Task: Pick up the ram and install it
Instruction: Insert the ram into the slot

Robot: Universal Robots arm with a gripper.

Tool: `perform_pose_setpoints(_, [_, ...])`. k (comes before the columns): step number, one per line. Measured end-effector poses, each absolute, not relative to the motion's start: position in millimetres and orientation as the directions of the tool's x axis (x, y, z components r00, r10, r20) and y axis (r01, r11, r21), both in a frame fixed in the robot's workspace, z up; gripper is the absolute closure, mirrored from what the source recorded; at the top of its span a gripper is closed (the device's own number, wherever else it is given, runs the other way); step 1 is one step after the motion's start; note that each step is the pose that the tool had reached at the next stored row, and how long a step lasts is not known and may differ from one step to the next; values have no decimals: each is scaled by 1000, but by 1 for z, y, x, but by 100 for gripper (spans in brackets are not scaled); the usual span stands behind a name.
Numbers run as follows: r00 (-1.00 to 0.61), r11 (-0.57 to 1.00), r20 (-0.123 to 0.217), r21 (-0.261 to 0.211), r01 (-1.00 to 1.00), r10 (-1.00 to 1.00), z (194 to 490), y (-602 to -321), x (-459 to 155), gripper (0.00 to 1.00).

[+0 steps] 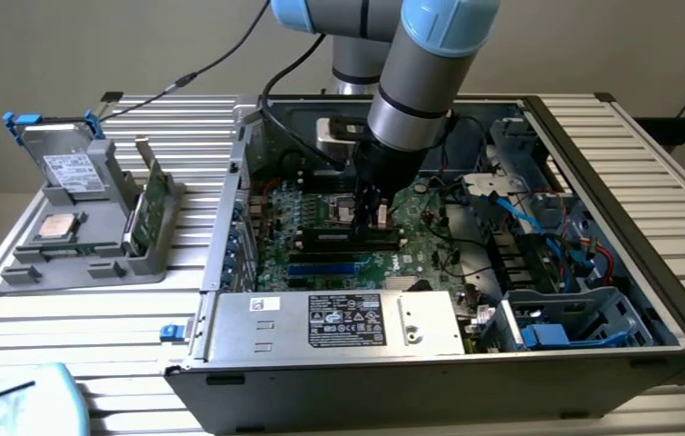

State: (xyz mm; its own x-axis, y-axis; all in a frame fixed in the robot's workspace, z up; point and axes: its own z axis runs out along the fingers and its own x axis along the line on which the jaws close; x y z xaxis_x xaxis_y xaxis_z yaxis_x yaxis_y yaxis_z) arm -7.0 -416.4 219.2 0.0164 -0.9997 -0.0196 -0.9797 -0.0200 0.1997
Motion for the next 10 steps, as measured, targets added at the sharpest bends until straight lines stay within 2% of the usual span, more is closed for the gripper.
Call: perform_pose_setpoints(10, [16,-18,-10,200,-980,-1000,218,-416,-7,85])
